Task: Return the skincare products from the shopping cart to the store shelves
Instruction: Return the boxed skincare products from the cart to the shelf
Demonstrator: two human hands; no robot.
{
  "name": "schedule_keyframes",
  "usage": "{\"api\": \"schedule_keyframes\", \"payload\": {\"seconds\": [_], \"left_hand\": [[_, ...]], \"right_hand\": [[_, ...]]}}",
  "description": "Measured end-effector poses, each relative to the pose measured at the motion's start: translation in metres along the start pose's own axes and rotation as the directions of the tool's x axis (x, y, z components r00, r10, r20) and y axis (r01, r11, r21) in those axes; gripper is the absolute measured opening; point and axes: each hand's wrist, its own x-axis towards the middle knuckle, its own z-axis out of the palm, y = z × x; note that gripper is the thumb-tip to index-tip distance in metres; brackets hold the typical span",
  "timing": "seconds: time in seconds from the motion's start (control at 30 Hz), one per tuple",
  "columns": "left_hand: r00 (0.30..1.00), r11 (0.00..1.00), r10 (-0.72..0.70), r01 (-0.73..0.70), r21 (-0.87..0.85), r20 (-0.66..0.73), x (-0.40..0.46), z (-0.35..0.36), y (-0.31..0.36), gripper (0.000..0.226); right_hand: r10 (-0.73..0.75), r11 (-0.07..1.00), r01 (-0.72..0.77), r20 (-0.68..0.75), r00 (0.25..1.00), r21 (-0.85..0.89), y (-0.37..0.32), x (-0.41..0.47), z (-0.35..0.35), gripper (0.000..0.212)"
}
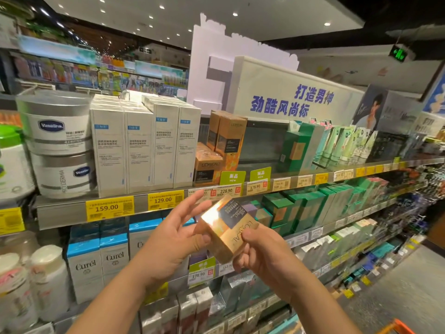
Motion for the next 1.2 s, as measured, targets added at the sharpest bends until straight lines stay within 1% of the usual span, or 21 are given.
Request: {"api": "schedule_keyframes", "payload": {"seconds": [0.07, 0.13, 0.17, 0.27, 0.33, 0.43, 0.53, 0.6, 0.67, 0.7, 0.73, 0.77, 0.8, 0.83, 0.87, 0.9, 0.93, 1.07, 1.1, 1.13, 1.2], "left_hand": [[0.999, 1.0, -0.014, 0.014, 0.01, -0.051, 0.004, 0.0, -0.004, 0.086], [0.998, 0.998, -0.047, 0.049, 0.032, -0.046, 0.008, 0.0, -0.006, 0.088], [0.997, 0.997, -0.07, 0.072, 0.039, -0.032, 0.008, 0.0, -0.007, 0.089], [0.992, 0.99, -0.123, 0.122, 0.064, 0.007, 0.006, 0.001, -0.007, 0.092], [0.991, 0.989, -0.133, 0.131, 0.074, 0.019, 0.007, 0.001, -0.008, 0.09], [0.993, 0.992, -0.119, 0.12, 0.03, -0.027, 0.015, 0.008, -0.007, 0.082], [0.99, 0.997, -0.064, 0.06, -0.039, -0.122, 0.025, 0.023, -0.002, 0.071], [0.984, 0.996, -0.015, -0.001, -0.092, -0.18, 0.032, 0.032, 0.003, 0.07], [0.975, 0.992, 0.018, -0.044, -0.118, -0.219, 0.038, 0.039, 0.01, 0.072], [0.971, 0.99, 0.027, -0.058, -0.125, -0.238, 0.041, 0.041, 0.015, 0.072], [0.967, 0.99, 0.039, -0.072, -0.123, -0.252, 0.045, 0.042, 0.018, 0.069], [0.965, 0.991, 0.049, -0.08, -0.112, -0.258, 0.048, 0.042, 0.022, 0.063], [0.966, 0.992, 0.054, -0.08, -0.095, -0.253, 0.051, 0.041, 0.026, 0.055], [0.969, 0.994, 0.049, -0.071, -0.082, -0.241, 0.054, 0.04, 0.03, 0.049], [0.974, 0.996, 0.036, -0.054, -0.075, -0.224, 0.057, 0.038, 0.033, 0.048], [0.978, 0.996, 0.017, -0.034, -0.081, -0.207, 0.058, 0.036, 0.036, 0.048], [0.981, 0.995, -0.006, -0.014, -0.098, -0.195, 0.059, 0.035, 0.04, 0.048], [0.979, 0.971, -0.091, 0.046, -0.237, -0.184, 0.06, 0.033, 0.051, 0.041], [0.979, 0.965, -0.099, 0.051, -0.258, -0.178, 0.061, 0.032, 0.053, 0.039], [0.979, 0.961, -0.107, 0.056, -0.271, -0.176, 0.061, 0.031, 0.054, 0.037], [0.976, 0.955, -0.121, 0.065, -0.29, -0.18, 0.063, 0.027, 0.054, 0.035]], "right_hand": [[-0.033, 0.999, 0.033, -0.017, 0.999, 0.01, 0.003, 0.001, 0.002, 0.062], [-0.059, 0.998, 0.059, -0.046, 0.997, -0.002, 0.006, 0.002, 0.0, 0.052], [-0.07, 0.998, 0.069, -0.068, 0.995, -0.007, 0.006, 0.003, -0.001, 0.052], [-0.081, 0.997, 0.079, -0.186, 0.979, -0.02, 0.003, 0.005, -0.006, 0.062], [-0.109, 0.99, 0.085, -0.216, 0.97, -0.115, -0.006, 0.006, -0.008, 0.061], [-0.155, 0.961, 0.092, -0.229, 0.961, -0.262, -0.025, 0.013, -0.01, 0.062], [-0.21, 0.933, 0.125, -0.228, 0.951, -0.337, -0.049, 0.025, -0.006, 0.061], [-0.244, 0.91, 0.158, -0.186, 0.952, -0.384, -0.067, 0.034, 0.0, 0.064], [-0.267, 0.869, 0.185, -0.119, 0.956, -0.459, -0.088, 0.043, 0.004, 0.054], [-0.273, 0.836, 0.193, -0.083, 0.959, -0.513, -0.1, 0.049, 0.006, 0.048], [-0.282, 0.784, 0.202, -0.047, 0.958, -0.587, -0.111, 0.053, 0.008, 0.048], [-0.298, 0.701, 0.205, -0.019, 0.954, -0.683, -0.123, 0.059, 0.01, 0.054], [-0.313, 0.594, 0.203, 0.008, 0.95, -0.779, -0.136, 0.064, 0.011, 0.061], [-0.321, 0.487, 0.212, 0.052, 0.946, -0.847, -0.149, 0.068, 0.014, 0.063], [-0.315, 0.398, 0.23, 0.103, 0.943, -0.888, -0.161, 0.072, 0.017, 0.058], [-0.301, 0.329, 0.255, 0.155, 0.941, -0.909, -0.171, 0.075, 0.02, 0.053], [-0.28, 0.267, 0.27, 0.193, 0.94, -0.925, -0.181, 0.079, 0.023, 0.052], [-0.218, 0.039, 0.263, 0.248, 0.944, -0.964, -0.204, 0.099, 0.026, 0.067], [-0.211, 0.0, 0.259, 0.253, 0.944, -0.966, -0.206, 0.105, 0.026, 0.071], [-0.202, -0.011, 0.259, 0.256, 0.945, -0.966, -0.207, 0.109, 0.027, 0.074], [-0.184, 0.002, 0.264, 0.259, 0.948, -0.965, -0.208, 0.116, 0.029, 0.076]]}}
